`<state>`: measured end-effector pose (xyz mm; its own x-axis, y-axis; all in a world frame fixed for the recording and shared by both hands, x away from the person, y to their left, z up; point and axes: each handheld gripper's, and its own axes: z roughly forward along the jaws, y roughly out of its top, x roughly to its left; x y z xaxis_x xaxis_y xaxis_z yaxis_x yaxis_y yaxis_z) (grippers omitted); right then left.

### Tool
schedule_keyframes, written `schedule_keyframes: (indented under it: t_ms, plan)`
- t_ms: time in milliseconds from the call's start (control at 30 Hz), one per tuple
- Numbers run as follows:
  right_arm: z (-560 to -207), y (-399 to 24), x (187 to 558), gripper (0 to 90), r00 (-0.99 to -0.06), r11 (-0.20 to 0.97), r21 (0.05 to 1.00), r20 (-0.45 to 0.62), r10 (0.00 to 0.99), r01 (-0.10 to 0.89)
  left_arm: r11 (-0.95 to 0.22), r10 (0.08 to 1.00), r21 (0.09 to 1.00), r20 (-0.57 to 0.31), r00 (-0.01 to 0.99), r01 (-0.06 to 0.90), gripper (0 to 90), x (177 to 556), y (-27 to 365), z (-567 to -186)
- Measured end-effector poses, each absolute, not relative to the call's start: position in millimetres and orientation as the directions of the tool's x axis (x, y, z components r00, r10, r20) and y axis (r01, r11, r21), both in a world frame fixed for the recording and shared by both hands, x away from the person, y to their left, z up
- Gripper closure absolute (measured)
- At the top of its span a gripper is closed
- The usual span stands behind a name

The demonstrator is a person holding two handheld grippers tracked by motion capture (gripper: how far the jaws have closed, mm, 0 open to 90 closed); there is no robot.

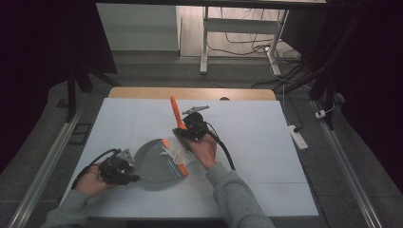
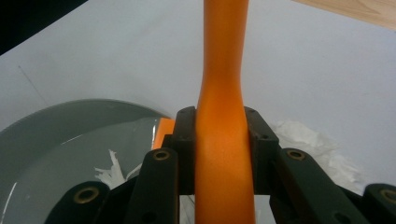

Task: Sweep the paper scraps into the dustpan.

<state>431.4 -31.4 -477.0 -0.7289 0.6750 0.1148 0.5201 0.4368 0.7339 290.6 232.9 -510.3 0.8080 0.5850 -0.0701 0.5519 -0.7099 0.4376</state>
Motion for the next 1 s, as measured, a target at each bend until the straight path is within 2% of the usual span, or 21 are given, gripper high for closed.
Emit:
schedule_keyframes:
  t_ms: [300, 633, 767, 1000]
  plan:
    - [-477, -25, 423, 69.8, -0.743, 0.427, 0.742, 0.142, 0.654, 0.517, -0.708, 0.585, 0.438, -0.074, 0.807, 0.554, 61.8, 291, 233, -511]
    - [-473, -7, 406, 69.8, -0.781, 0.387, 0.754, 0.257, 0.569, 0.531, -0.705, 0.588, 0.439, -0.078, 0.805, 0.557, 61.8, 292, 233, -512]
    - [-459, -15, 402, 69.8, -0.789, 0.368, 0.786, 0.233, 0.569, 0.497, -0.705, 0.588, 0.438, -0.078, 0.805, 0.557, 61.8, 292, 232, -511]
    - [-438, -56, 422, 69.8, -0.728, 0.333, 0.815, 0.150, 0.668, 0.474, -0.705, 0.588, 0.438, -0.079, 0.805, 0.558, 61.8, 292, 233, -511]
